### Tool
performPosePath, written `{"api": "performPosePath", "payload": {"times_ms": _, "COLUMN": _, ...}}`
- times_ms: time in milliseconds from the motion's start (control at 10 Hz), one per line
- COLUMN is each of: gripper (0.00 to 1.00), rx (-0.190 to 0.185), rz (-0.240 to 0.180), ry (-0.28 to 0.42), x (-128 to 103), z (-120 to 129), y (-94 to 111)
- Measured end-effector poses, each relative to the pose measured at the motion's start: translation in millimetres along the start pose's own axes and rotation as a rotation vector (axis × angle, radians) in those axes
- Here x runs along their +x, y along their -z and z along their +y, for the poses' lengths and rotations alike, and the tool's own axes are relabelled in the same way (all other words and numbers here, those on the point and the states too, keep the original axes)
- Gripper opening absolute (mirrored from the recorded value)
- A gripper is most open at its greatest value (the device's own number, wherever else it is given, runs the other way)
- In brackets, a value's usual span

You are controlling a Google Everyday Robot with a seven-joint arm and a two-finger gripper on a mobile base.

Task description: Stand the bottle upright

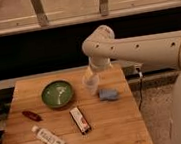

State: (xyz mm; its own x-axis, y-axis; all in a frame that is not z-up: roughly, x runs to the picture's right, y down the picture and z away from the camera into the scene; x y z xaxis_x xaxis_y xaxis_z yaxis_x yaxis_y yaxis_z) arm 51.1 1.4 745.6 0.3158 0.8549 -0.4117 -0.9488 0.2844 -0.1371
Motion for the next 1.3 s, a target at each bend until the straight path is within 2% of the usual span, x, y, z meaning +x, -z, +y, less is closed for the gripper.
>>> {"api": "performPosePath", "payload": {"times_ms": 700, "gripper": 0.8, "rx": 0.001, "rz": -0.001, "ry": 0.001, "x": -0.1, "z": 0.0, "y": 0.2}}
{"api": "performPosePath", "payload": {"times_ms": 900, "gripper": 0.8, "rx": 0.009, "rz": -0.012, "ry": 0.027, "x": -1.4, "z": 1.2, "y": 3.6}}
{"api": "performPosePath", "payload": {"times_ms": 1100, "gripper": 0.8, "rx": -0.006, "rz": -0.03, "ry": 0.103, "x": -12.2, "z": 23.6, "y": 7.0}}
{"api": "performPosePath", "payload": {"times_ms": 1300, "gripper": 0.8, "rx": -0.043, "rz": -0.049, "ry": 0.185, "x": -29.8, "z": 60.0, "y": 8.7}}
